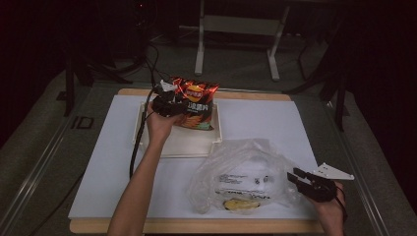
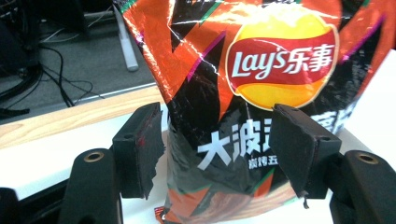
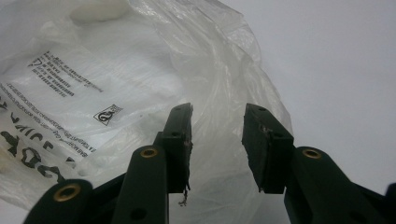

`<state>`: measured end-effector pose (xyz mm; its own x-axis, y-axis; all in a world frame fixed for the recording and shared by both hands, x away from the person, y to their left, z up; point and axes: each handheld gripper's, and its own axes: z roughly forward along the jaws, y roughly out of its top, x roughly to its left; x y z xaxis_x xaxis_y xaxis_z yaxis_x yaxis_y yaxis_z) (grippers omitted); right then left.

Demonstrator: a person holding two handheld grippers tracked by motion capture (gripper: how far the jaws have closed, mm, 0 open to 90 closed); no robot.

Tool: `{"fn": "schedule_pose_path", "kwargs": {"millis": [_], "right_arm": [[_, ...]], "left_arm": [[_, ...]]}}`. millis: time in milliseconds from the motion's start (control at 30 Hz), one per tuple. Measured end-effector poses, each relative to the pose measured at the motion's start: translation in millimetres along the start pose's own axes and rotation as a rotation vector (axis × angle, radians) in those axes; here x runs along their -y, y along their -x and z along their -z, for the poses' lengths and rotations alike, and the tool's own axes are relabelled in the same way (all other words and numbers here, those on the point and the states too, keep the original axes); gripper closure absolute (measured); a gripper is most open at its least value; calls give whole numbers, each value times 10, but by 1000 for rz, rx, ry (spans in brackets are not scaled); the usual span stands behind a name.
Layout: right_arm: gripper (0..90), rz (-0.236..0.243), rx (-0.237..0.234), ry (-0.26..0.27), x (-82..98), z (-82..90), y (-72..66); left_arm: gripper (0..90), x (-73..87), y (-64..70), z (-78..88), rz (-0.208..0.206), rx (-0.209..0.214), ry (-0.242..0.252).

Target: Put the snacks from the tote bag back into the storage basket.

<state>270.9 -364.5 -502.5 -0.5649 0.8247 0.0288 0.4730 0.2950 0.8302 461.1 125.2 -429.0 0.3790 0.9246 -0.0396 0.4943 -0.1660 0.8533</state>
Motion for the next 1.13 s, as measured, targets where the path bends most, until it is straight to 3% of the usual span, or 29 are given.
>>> {"fn": "schedule_pose_path", "kwargs": {"millis": [367,500,533,600,1133], "right_arm": [[624,-1,2,5,-3,10,4],[624,-2,3,6,-4,18,5],[624,-2,2,7,-4,18,4],[624,-2,3,6,-6,21,3],[624,-3,3,8,-3,30,15]], "left_arm": [[425,44,-5,216,-23,19,13],[437,74,24,289,-55,32,-5],[438,87,55,329,-84,46,-3],[438,98,87,362,-101,58,-3],[438,158,168,460,-160,78,-24]]}}
